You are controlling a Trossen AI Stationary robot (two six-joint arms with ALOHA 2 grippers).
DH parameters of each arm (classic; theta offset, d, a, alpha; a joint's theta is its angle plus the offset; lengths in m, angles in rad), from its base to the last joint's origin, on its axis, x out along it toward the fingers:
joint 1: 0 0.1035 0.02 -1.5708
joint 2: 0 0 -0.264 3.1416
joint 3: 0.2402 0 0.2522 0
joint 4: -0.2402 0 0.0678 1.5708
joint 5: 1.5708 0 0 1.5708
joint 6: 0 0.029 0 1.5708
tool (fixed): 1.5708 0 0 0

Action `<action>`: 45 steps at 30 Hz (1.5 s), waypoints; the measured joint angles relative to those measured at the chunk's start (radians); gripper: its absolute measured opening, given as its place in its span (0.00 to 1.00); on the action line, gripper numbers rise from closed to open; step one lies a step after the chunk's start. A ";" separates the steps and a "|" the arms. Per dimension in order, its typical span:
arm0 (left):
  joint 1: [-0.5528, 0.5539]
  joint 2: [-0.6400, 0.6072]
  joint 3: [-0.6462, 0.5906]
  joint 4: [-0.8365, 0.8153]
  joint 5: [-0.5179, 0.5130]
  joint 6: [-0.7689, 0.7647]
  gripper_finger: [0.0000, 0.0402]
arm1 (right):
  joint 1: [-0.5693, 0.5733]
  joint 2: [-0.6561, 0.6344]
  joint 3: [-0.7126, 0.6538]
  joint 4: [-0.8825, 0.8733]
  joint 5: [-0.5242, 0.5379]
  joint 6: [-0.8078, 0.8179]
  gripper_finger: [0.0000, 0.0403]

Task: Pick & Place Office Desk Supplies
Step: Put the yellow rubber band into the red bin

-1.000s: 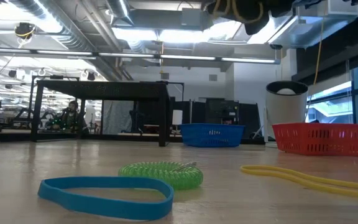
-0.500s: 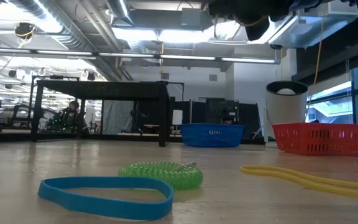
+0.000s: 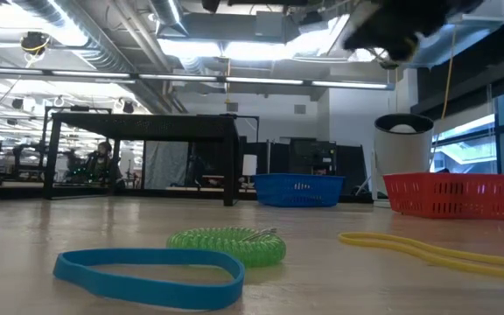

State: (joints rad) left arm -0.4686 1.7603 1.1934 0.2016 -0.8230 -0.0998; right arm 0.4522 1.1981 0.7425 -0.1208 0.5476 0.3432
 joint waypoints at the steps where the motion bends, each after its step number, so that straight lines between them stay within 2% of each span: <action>1: 0.000 0.000 0.000 -0.017 0.000 -0.014 0.37 | 0.000 -0.026 0.000 -0.069 0.011 0.041 0.01; 6: 0.000 0.000 0.000 -0.076 -0.002 -0.081 0.40 | 0.000 -0.118 0.000 -0.437 0.065 0.282 0.01; 10: 0.000 0.000 0.000 -0.081 0.001 -0.088 0.40 | 0.000 -0.122 0.000 -0.714 0.109 0.537 0.01; 13: 0.000 0.000 0.000 -0.083 0.004 -0.089 0.39 | -0.001 -0.094 -0.001 -0.846 0.148 0.737 0.01; 16: 0.000 0.000 0.000 -0.095 0.010 -0.092 0.38 | -0.006 -0.056 -0.002 -0.893 0.151 0.839 0.01; 31: -0.002 0.000 0.000 -0.135 0.014 -0.100 0.37 | -0.143 0.124 -0.070 -0.860 0.166 0.840 0.02; 41: -0.002 0.000 0.000 -0.154 0.014 -0.124 0.37 | -0.152 0.178 -0.070 -0.776 0.088 0.646 0.02; 45: -0.002 0.000 0.000 -0.155 0.016 -0.124 0.36 | -0.152 0.183 -0.070 -0.755 0.087 0.626 0.05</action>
State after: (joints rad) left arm -0.4706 1.7599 1.1934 0.0467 -0.8074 -0.2237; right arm 0.3004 1.3813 0.6724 -0.8758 0.6348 0.9694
